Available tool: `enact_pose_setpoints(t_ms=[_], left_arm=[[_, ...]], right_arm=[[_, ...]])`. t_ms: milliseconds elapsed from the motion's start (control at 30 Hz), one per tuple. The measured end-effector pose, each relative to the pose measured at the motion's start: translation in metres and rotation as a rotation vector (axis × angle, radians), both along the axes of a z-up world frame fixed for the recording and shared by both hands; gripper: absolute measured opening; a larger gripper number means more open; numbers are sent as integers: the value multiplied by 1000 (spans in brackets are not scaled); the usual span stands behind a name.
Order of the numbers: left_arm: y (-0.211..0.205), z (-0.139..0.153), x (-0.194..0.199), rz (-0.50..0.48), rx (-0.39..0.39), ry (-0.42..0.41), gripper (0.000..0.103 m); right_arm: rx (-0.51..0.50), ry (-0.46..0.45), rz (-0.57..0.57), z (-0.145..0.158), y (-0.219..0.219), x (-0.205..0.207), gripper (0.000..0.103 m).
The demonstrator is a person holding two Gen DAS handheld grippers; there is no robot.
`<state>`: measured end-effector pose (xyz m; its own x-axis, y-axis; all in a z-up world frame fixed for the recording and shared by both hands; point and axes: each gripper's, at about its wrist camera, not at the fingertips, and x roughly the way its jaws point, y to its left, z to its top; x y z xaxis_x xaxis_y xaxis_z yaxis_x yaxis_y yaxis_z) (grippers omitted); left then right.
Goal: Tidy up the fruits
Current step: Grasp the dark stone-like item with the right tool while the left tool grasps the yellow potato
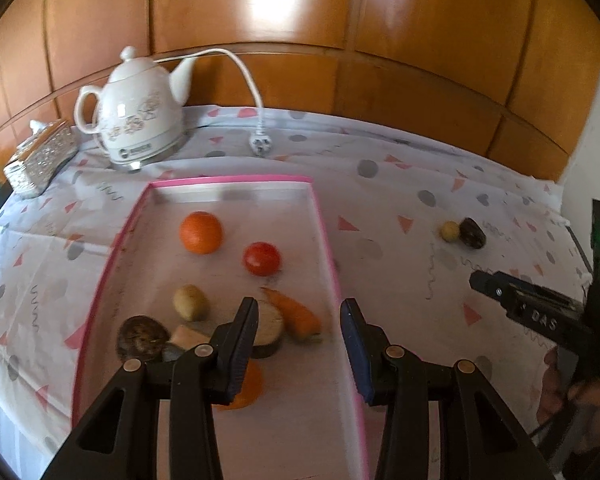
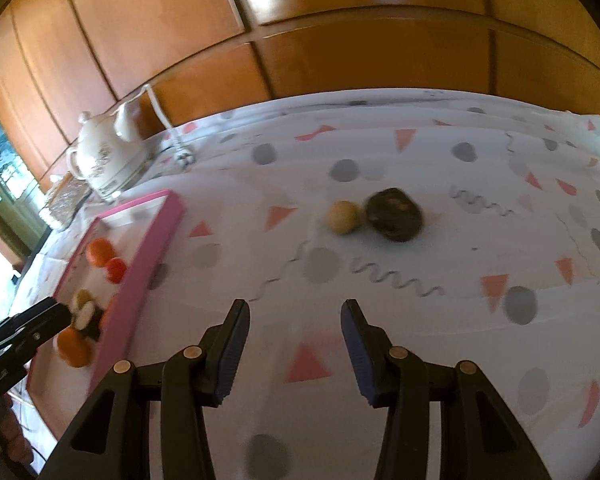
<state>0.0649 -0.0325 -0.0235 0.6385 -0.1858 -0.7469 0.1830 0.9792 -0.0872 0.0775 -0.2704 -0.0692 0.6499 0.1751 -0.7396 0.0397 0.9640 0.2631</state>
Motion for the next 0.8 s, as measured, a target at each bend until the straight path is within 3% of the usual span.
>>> enact_pose_setpoints(t_ms=[300, 600, 667, 800], left_arm=[[-36, -3, 8, -84, 0, 21, 43], [-55, -6, 20, -116, -12, 50, 43], [-58, -8, 23, -122, -14, 55, 43], [-66, -10, 28, -138, -14, 67, 43]], right_arm=[[-68, 21, -51, -9, -35, 22, 48], [-187, 47, -18, -17, -45, 60, 48], [-199, 57, -3, -20, -46, 67, 53], [-227, 72, 41, -25, -46, 82, 54]])
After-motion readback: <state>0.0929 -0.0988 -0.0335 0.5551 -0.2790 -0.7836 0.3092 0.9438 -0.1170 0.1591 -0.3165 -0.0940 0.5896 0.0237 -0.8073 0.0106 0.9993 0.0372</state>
